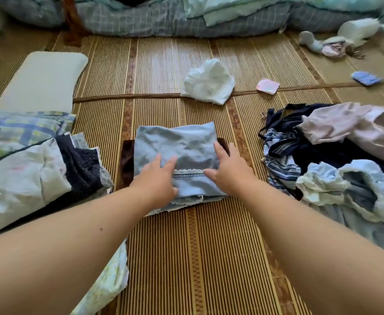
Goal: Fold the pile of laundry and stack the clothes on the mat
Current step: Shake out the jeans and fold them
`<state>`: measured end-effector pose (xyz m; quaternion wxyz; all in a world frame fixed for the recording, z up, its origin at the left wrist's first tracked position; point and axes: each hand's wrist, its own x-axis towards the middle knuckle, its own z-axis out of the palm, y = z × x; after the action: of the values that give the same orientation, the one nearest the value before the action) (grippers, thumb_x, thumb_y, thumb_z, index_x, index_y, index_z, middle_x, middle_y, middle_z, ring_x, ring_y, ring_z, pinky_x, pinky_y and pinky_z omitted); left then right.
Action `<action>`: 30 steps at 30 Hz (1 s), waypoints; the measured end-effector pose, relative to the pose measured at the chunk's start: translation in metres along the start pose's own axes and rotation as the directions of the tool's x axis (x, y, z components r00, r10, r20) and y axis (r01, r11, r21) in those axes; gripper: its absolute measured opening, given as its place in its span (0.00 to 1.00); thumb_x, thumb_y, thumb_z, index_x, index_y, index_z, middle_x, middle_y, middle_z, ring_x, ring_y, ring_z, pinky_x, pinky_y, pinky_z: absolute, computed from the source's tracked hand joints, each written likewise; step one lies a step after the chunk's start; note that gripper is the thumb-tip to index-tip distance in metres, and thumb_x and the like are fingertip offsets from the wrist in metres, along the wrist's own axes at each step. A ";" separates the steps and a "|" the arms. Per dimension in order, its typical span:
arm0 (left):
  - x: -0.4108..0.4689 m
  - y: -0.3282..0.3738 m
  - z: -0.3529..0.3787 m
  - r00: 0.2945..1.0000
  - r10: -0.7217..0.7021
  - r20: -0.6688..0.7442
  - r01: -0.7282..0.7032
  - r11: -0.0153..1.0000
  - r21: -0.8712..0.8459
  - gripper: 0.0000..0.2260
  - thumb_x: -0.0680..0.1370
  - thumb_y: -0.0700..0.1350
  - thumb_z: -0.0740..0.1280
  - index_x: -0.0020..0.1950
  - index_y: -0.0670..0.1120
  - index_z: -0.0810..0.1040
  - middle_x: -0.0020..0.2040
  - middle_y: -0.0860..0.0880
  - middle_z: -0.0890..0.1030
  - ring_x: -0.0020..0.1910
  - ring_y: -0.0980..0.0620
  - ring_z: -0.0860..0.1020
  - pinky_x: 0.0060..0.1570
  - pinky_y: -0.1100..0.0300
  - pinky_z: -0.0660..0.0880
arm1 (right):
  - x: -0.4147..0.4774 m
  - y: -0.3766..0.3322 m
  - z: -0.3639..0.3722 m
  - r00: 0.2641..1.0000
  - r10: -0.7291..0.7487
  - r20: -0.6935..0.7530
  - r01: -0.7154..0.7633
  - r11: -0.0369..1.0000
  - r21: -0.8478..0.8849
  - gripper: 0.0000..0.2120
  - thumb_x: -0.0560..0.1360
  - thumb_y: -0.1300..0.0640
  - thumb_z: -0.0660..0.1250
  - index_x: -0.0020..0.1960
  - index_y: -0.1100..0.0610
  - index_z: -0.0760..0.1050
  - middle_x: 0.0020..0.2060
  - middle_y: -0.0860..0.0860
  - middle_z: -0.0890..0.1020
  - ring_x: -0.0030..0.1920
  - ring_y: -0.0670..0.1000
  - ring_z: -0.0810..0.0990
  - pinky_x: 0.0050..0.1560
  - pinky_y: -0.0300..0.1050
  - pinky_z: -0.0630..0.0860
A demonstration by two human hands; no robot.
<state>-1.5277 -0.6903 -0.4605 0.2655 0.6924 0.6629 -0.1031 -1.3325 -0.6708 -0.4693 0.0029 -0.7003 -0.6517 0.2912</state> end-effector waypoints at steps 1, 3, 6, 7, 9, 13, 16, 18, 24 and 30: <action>-0.004 0.012 -0.004 0.999 0.040 -0.014 -0.039 0.999 0.015 0.37 0.77 0.53 0.66 0.79 0.57 0.46 0.80 0.45 0.45 0.78 0.41 0.52 0.73 0.46 0.59 | -0.011 0.004 -0.004 0.999 -0.020 -0.030 0.021 1.000 0.011 0.39 0.77 0.38 0.62 0.78 0.42 0.42 0.79 0.53 0.44 0.76 0.61 0.55 0.72 0.63 0.57; -0.014 0.044 -0.006 0.991 0.128 -0.030 -0.128 0.992 0.018 0.36 0.77 0.53 0.66 0.79 0.57 0.49 0.80 0.46 0.47 0.77 0.43 0.53 0.73 0.48 0.58 | -0.038 0.020 -0.014 0.995 -0.060 -0.081 0.062 0.998 0.028 0.40 0.76 0.39 0.63 0.79 0.44 0.42 0.79 0.53 0.46 0.76 0.59 0.54 0.73 0.62 0.56; -0.032 0.109 0.003 0.953 0.298 -0.057 -0.297 0.955 0.028 0.34 0.76 0.52 0.66 0.78 0.57 0.54 0.80 0.47 0.52 0.77 0.46 0.56 0.73 0.50 0.59 | -0.079 0.067 -0.031 0.986 -0.067 -0.151 0.067 0.998 -0.002 0.41 0.76 0.42 0.64 0.79 0.44 0.42 0.79 0.54 0.48 0.77 0.57 0.54 0.73 0.60 0.56; -0.038 0.131 0.008 0.932 0.357 -0.056 -0.355 0.934 0.041 0.34 0.75 0.52 0.67 0.78 0.57 0.55 0.79 0.48 0.53 0.76 0.46 0.57 0.72 0.50 0.60 | -0.090 0.086 -0.035 0.986 -0.053 -0.159 0.052 0.999 -0.013 0.40 0.76 0.43 0.64 0.79 0.44 0.42 0.79 0.54 0.48 0.77 0.57 0.53 0.73 0.60 0.55; -0.049 0.180 0.023 0.893 0.449 -0.033 -0.447 0.893 0.052 0.33 0.75 0.52 0.66 0.77 0.58 0.56 0.79 0.48 0.54 0.76 0.46 0.58 0.72 0.49 0.63 | -0.116 0.134 -0.046 0.986 0.009 -0.169 -0.010 1.000 -0.007 0.40 0.76 0.45 0.64 0.79 0.43 0.42 0.79 0.53 0.48 0.77 0.55 0.51 0.73 0.60 0.54; -0.056 0.270 0.063 0.860 0.511 0.013 -0.511 0.859 0.034 0.33 0.75 0.54 0.67 0.77 0.58 0.56 0.79 0.50 0.54 0.75 0.46 0.59 0.69 0.50 0.65 | -0.164 0.247 -0.071 0.952 0.223 -0.210 -0.226 0.974 0.012 0.40 0.75 0.45 0.65 0.79 0.44 0.45 0.78 0.53 0.50 0.76 0.56 0.56 0.71 0.58 0.60; -0.050 0.321 0.092 0.844 0.535 0.052 -0.537 0.843 0.040 0.33 0.75 0.52 0.68 0.77 0.59 0.56 0.80 0.49 0.52 0.76 0.45 0.57 0.71 0.50 0.61 | -0.187 0.323 -0.084 0.913 0.350 -0.211 -0.358 0.934 0.002 0.39 0.75 0.44 0.65 0.79 0.43 0.47 0.78 0.54 0.52 0.75 0.58 0.59 0.71 0.56 0.62; -0.037 0.347 0.108 0.850 0.523 0.060 -0.526 0.849 0.060 0.34 0.75 0.50 0.68 0.77 0.60 0.56 0.80 0.50 0.50 0.76 0.44 0.57 0.71 0.49 0.62 | -0.188 0.360 -0.089 0.906 0.382 -0.183 -0.392 0.920 -0.022 0.38 0.76 0.43 0.65 0.78 0.42 0.47 0.78 0.54 0.51 0.76 0.58 0.56 0.72 0.56 0.60; 0.027 0.396 0.129 0.961 0.269 -0.070 -0.276 0.951 -0.137 0.49 0.72 0.53 0.73 0.78 0.60 0.38 0.80 0.44 0.43 0.76 0.41 0.57 0.68 0.47 0.65 | -0.132 0.390 -0.110 0.931 0.305 -0.203 -0.248 0.933 0.262 0.49 0.69 0.36 0.71 0.79 0.42 0.44 0.74 0.54 0.63 0.72 0.56 0.65 0.68 0.52 0.65; 0.066 0.394 0.136 0.987 0.156 -0.035 -0.160 0.961 -0.226 0.15 0.74 0.51 0.70 0.60 0.49 0.76 0.47 0.51 0.81 0.47 0.47 0.79 0.42 0.57 0.73 | -0.081 0.376 -0.107 0.924 0.335 -0.187 -0.340 0.940 0.002 0.18 0.74 0.48 0.65 0.62 0.52 0.75 0.60 0.58 0.72 0.61 0.59 0.74 0.58 0.47 0.72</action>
<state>-1.1092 -0.6944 -0.5163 0.3449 0.7088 0.6153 0.0010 -0.9441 -0.7614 -0.4923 0.0025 -0.8260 -0.5228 0.2110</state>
